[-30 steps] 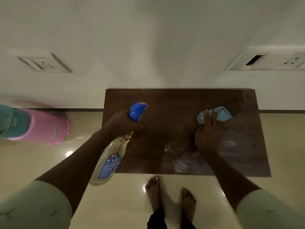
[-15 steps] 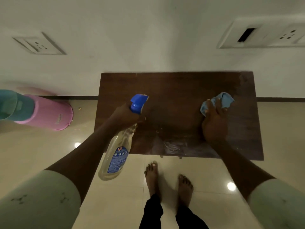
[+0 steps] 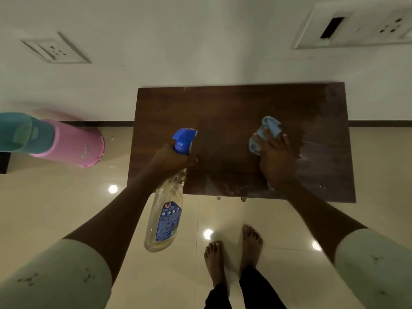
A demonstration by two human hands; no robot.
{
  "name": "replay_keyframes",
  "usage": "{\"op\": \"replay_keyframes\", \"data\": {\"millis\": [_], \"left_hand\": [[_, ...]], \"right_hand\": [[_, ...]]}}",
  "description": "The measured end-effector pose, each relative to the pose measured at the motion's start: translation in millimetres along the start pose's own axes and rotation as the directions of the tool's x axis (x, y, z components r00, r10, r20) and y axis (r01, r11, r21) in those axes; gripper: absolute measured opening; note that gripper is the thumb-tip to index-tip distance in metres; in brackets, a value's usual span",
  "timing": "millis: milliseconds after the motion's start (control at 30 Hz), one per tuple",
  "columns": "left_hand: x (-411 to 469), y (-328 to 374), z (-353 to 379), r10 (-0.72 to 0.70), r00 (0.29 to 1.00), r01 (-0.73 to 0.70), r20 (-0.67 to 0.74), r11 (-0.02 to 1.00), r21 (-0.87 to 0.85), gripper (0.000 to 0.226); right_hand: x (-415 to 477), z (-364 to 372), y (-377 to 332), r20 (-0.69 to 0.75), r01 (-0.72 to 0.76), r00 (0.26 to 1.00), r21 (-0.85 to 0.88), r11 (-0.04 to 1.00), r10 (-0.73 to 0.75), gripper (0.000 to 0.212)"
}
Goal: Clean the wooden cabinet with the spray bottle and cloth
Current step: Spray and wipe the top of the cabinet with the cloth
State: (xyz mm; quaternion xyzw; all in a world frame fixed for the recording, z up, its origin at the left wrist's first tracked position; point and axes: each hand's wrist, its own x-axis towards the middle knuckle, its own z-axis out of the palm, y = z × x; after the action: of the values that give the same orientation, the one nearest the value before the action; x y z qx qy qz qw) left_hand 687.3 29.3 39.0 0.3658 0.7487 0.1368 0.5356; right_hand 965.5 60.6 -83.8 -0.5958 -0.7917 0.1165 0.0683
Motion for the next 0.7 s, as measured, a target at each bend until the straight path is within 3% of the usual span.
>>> {"op": "replay_keyframes", "data": {"millis": [133, 200, 300, 367, 467, 600, 700], "left_hand": [[-5, -5, -4, 0.006, 1.000, -0.005, 0.021, 0.999, -0.052, 0.040], [-10, -9, 4, 0.015, 0.998, -0.014, 0.060, 1.000, -0.023, 0.039], [-19, -8, 20, 0.019, 0.994, -0.024, 0.109, 0.999, 0.041, 0.033], [-22, 0, 32, 0.032, 0.979, -0.044, 0.203, 0.998, 0.053, 0.034], [-23, 18, 61, 0.077, 0.925, -0.129, 0.371, 0.985, 0.118, 0.039], [-26, 27, 103, 0.136, 0.910, -0.232, 0.393, 0.950, 0.208, 0.037], [-21, 31, 106, 0.099, 0.905, -0.188, 0.413, 0.966, 0.179, 0.040]], "right_hand": [[-2, 0, 14, 0.029, -0.248, 0.968, 0.009, 0.969, 0.248, 0.058], [2, -1, -6, -0.005, -0.318, 0.947, 0.128, 0.939, 0.321, 0.050], [5, -35, -15, -0.106, -0.285, 0.938, 0.313, 0.906, 0.331, 0.041], [13, -61, 7, -0.106, -0.334, 0.926, 0.208, 0.919, 0.361, 0.042], [23, -92, 49, -0.199, -0.268, 0.933, 0.168, 0.949, 0.299, 0.037], [33, -106, 79, -0.368, -0.204, 0.872, 0.324, 0.924, 0.322, 0.028], [27, -105, 78, -0.353, -0.146, 0.899, 0.320, 0.936, 0.261, 0.024]]}}
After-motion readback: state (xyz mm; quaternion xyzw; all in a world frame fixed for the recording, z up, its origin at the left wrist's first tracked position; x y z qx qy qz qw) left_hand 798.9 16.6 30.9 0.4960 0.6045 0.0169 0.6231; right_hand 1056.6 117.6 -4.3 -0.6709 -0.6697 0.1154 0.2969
